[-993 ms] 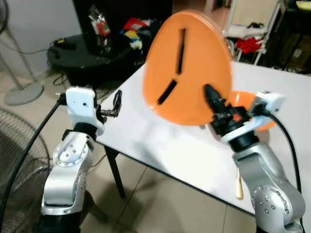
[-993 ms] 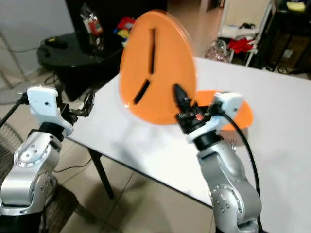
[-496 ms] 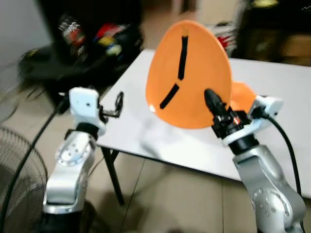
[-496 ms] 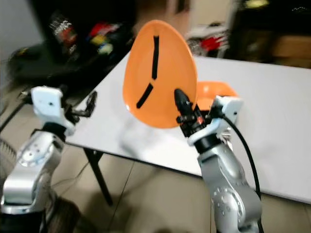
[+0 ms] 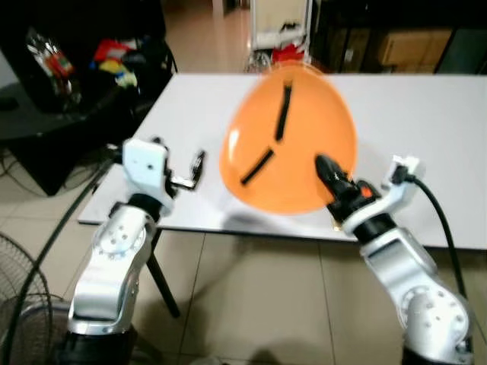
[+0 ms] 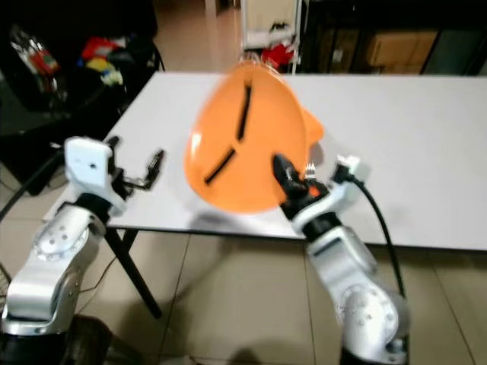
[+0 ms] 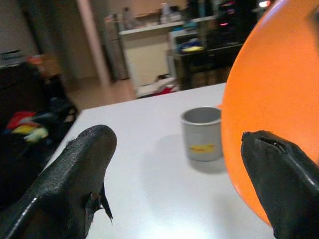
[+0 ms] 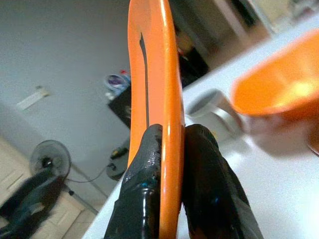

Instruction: Setting the table

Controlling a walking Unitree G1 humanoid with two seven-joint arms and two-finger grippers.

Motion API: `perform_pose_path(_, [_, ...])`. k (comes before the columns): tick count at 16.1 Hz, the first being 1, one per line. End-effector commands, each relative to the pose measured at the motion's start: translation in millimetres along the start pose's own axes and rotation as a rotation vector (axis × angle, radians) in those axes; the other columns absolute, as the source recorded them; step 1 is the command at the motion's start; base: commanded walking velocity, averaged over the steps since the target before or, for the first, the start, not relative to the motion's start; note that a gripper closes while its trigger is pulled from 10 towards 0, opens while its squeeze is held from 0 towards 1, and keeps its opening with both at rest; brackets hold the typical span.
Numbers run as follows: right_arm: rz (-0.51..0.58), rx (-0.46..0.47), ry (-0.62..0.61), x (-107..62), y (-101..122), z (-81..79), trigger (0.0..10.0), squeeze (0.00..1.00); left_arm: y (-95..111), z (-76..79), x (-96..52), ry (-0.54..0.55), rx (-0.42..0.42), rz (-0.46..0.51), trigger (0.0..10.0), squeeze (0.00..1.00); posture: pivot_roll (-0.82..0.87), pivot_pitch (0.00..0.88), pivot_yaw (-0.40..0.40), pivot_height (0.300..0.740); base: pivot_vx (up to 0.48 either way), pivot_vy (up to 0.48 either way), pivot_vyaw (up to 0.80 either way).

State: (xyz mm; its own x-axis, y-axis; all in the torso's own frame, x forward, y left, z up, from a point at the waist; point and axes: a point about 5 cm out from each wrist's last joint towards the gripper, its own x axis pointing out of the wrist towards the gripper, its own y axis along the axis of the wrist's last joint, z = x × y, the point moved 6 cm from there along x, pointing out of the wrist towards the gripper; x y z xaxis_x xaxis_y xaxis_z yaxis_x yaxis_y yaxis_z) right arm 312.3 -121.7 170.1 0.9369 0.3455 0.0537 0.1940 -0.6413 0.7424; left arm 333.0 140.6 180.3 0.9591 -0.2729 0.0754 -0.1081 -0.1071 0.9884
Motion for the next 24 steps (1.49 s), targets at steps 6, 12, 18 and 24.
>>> perform_pose_path(6, [-0.209,0.228,0.033,16.4,-26,-2.0,10.0,0.0,-14,7.8,-39.2,-0.284,-0.04,-0.137,10.0,0.0,0.07,0.0,0.07,0.74,0.0,0.0,0.0])
perform_pose_path(12, [-0.432,0.405,-0.01,23.6,-59,5.1,10.0,0.0,-13,35.3,-71.5,-0.519,-0.129,-0.217,10.0,0.0,0.08,0.0,0.059,0.74,0.0,0.0,0.0])
perform_pose_path(18, [-0.461,0.597,-0.169,30.2,-72,35.3,10.0,0.0,-11,39.3,-73.1,-0.524,-0.144,-0.227,10.0,0.0,0.08,0.0,0.063,0.74,0.0,0.0,0.0])
perform_pose_path(24, [-0.455,0.578,-0.266,57.8,-70,49.9,10.0,0.0,-15,46.9,-71.3,-0.549,-0.137,-0.244,10.0,0.0,0.08,0.0,0.066,0.74,0.0,0.0,0.0])
